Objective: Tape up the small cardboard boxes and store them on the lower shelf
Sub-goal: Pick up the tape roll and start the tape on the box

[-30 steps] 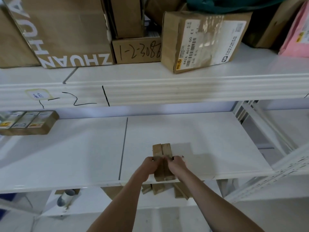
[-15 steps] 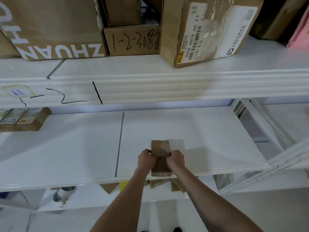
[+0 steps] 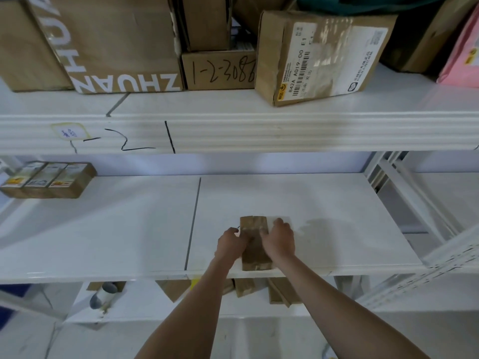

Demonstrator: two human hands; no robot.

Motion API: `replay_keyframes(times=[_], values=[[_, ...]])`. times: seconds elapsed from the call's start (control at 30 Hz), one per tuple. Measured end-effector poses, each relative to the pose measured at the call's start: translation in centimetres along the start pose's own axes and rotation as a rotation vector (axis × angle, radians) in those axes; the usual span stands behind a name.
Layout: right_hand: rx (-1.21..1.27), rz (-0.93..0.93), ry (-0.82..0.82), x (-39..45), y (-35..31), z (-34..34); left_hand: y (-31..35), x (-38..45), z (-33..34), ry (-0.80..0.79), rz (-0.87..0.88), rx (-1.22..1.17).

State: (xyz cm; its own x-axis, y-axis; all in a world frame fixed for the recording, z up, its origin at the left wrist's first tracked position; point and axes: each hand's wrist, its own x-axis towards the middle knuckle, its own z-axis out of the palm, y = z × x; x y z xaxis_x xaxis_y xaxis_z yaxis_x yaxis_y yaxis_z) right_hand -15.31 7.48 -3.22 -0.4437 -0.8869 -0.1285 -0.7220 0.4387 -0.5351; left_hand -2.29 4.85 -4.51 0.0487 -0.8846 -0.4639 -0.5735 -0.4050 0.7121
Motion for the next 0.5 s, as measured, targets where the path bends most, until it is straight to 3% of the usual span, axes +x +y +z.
replay_keyframes(times=[0.1,0.2,0.37,0.5], values=[[0.137,-0.163,0.188,-1.3,-1.8,-0.1,-1.0,-0.7,-2.1,0.301,-0.02,0.004],[0.297,-0.263,0.096,-2.7,-3.8,0.7,-3.5,-1.5,-4.4,0.498,-0.112,-0.095],[0.336,-0.169,-0.316,-4.6,-6.1,3.8,-8.4,-2.2,-6.2,0.482,-0.322,-0.237],[0.318,0.007,-0.562,-5.7,-6.5,5.8,-11.6,-2.0,-6.8,0.29,-0.458,-0.323]])
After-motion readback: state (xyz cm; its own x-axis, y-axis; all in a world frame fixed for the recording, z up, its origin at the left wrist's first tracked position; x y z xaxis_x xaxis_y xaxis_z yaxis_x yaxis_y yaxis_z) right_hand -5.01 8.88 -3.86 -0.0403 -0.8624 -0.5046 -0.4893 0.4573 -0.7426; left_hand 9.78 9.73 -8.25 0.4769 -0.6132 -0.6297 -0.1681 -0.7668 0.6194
